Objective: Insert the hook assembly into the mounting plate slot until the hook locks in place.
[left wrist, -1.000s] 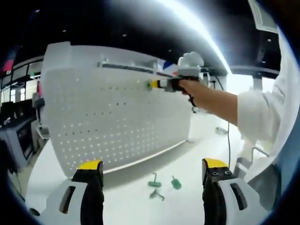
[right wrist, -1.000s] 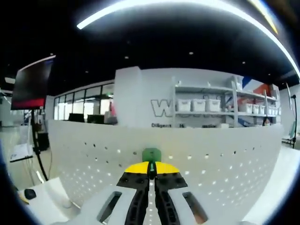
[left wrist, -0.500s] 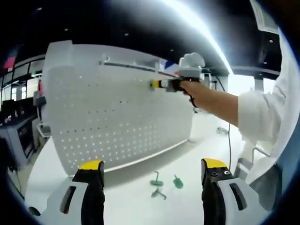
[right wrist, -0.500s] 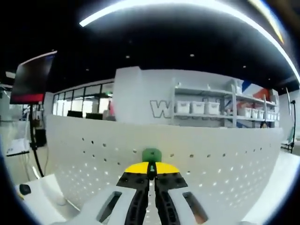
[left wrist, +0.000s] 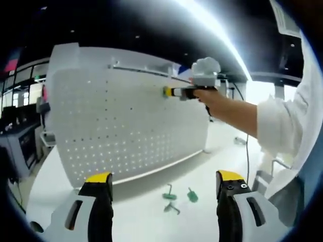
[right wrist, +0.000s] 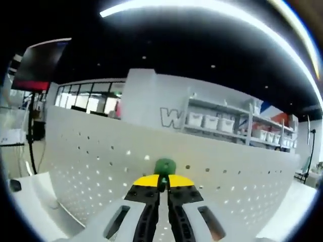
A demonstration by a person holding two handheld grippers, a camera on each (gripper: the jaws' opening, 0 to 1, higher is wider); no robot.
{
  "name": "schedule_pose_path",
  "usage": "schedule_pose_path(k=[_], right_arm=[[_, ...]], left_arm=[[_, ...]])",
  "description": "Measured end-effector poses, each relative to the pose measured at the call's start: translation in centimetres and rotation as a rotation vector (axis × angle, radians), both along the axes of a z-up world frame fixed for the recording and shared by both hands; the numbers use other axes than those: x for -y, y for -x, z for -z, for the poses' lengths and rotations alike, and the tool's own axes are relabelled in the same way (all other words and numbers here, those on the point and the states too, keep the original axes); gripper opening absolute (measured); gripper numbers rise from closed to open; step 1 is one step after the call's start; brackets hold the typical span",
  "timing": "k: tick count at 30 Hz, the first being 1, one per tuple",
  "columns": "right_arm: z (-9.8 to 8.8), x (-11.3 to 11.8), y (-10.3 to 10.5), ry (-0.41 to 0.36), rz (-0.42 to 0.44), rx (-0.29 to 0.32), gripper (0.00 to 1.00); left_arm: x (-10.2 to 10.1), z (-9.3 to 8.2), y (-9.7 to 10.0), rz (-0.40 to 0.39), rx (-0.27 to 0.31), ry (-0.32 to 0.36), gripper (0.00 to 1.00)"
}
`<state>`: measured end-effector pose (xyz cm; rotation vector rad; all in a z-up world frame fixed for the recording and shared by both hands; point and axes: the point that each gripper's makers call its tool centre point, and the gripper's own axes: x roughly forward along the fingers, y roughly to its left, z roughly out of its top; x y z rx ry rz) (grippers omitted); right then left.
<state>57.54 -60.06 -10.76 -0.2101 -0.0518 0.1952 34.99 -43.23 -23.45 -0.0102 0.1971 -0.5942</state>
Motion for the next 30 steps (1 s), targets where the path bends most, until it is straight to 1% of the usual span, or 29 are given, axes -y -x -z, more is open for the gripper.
schedule_pose_path(k=[7,11,15,19,27,30], right_arm=[[0.8,0.4,0.4,-0.021,-0.005,-0.018,0.08],[1.0,0.7,0.6,-0.036,-0.012,-0.026,0.18],[0.8,1.1,1.1,-0.05,-0.01,-0.013,0.26],[0.7,1.6,1.6,-0.077,-0.018,-0.012,0.39],[1.1,2.1,3.0,-0.105,-0.046,-0.004,0.53],[1.3,2.6,3.5,-0.114,-0.052,-0.002,0.55]], left_arm=[[-0.1,0.0,0.0,0.001,0.0,-0.004,0.86],[0.1,0.0,0.0,0.004,0.001,-0.009,0.86],[0.3,0.2,0.0,0.011,-0.002,-0.017,0.85],[0.5,0.4,0.1,0.017,-0.006,-0.026,0.84],[0.9,0.7,0.3,0.025,-0.009,-0.045,0.82],[0.9,1.0,0.4,0.027,-0.017,-0.054,0.82]])
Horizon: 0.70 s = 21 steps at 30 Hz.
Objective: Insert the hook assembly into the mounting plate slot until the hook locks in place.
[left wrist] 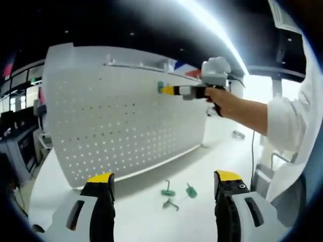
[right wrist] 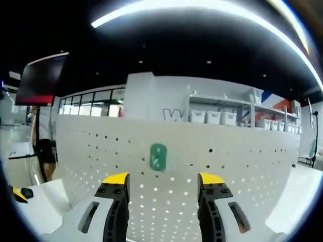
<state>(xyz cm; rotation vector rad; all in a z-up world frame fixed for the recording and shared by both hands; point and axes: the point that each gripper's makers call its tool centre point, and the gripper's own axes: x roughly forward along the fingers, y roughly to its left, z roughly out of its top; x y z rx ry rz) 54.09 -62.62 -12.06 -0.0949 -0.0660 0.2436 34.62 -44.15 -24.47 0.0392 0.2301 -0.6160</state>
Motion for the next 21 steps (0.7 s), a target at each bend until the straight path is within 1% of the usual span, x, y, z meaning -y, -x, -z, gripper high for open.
schedule_pose_path(k=[4,5,9,13,16,19,21], right_arm=[[0.1,0.3,1.3,-0.001,-0.007,0.003,0.56],[0.2,0.4,1.3,0.003,-0.007,0.004,0.56],[0.3,1.0,2.0,0.001,-0.009,0.003,0.57],[0.1,1.4,2.8,0.009,-0.006,0.007,0.57],[-0.1,1.6,3.2,0.015,-0.005,0.012,0.57],[-0.3,1.7,3.6,0.019,-0.009,0.015,0.57],[-0.6,1.7,3.9,0.021,-0.012,0.02,0.57]], left_arm=[[0.2,0.6,0.1,0.006,-0.007,-0.012,0.81],[0.3,0.7,0.0,0.008,-0.009,-0.016,0.8],[0.2,2.2,-0.2,0.014,-0.027,-0.046,0.77],[-0.1,3.6,-0.9,0.011,-0.05,-0.063,0.72],[-0.2,4.0,-1.5,0.014,-0.053,-0.063,0.68],[0.0,4.7,-1.9,0.03,-0.062,-0.076,0.65],[0.4,5.1,-2.0,0.054,-0.064,-0.085,0.62]])
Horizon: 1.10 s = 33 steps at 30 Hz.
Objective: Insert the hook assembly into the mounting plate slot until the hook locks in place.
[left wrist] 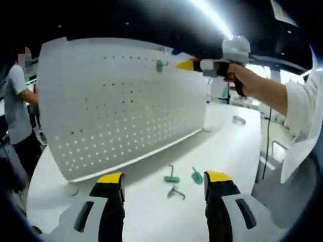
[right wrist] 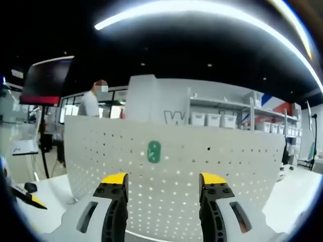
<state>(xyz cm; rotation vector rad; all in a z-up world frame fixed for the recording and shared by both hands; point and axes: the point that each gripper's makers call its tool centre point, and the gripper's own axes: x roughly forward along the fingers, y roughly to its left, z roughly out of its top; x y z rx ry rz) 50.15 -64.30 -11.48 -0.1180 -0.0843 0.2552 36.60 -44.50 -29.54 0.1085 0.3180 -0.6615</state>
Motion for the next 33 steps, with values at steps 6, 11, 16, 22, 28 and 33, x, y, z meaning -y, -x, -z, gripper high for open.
schedule_pose_path(k=[6,11,16,22,28,33], right_arm=[[-0.5,0.1,1.1,0.006,-0.006,0.012,0.57],[-0.6,0.4,2.1,0.011,-0.004,0.017,0.57],[-0.5,0.4,2.6,0.022,-0.005,0.016,0.57],[-0.5,0.4,3.1,0.036,-0.002,0.012,0.56],[-0.7,0.3,3.4,0.045,-0.002,0.016,0.56],[-0.7,0.0,3.7,0.062,-0.005,0.012,0.56]], left_arm=[[0.8,2.3,-0.5,0.044,-0.032,-0.057,0.56],[1.1,3.4,-1.2,0.066,-0.05,-0.064,0.48],[1.4,5.2,-1.8,0.084,-0.077,-0.079,0.46],[2.0,6.5,-2.4,0.106,-0.084,-0.079,0.42],[2.8,8.0,-2.7,0.159,-0.068,-0.125,0.37],[2.8,9.4,-2.8,0.178,-0.068,-0.149,0.28]])
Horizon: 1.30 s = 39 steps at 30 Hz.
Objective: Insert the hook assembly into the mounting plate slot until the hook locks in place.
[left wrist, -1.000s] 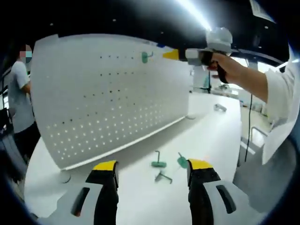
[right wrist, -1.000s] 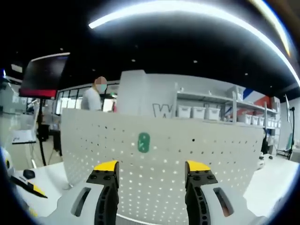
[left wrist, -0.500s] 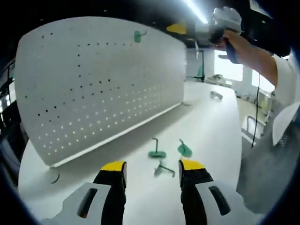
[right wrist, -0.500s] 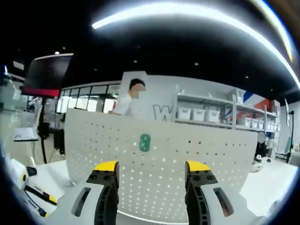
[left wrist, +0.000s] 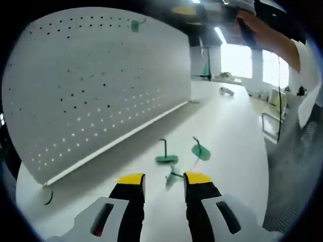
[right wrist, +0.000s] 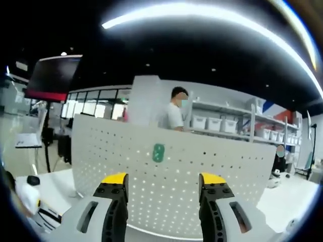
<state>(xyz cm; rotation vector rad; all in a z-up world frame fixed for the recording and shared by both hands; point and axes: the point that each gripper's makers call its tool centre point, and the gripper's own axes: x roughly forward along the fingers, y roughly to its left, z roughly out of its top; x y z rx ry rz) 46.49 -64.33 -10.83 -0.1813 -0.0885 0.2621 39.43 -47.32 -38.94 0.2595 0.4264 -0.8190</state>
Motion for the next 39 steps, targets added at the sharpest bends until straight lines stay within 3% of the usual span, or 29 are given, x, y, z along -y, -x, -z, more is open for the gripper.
schedule_pose_path(k=[16,39], right_arm=[[0.3,0.4,0.4,0.018,0.023,-0.006,0.55],[1.0,0.0,0.1,0.033,0.009,-0.026,0.54]], left_arm=[[0.9,1.9,-0.7,0.031,-0.041,0.018,0.15],[1.8,3.8,-1.4,0.049,-0.056,-0.007,0.09]])
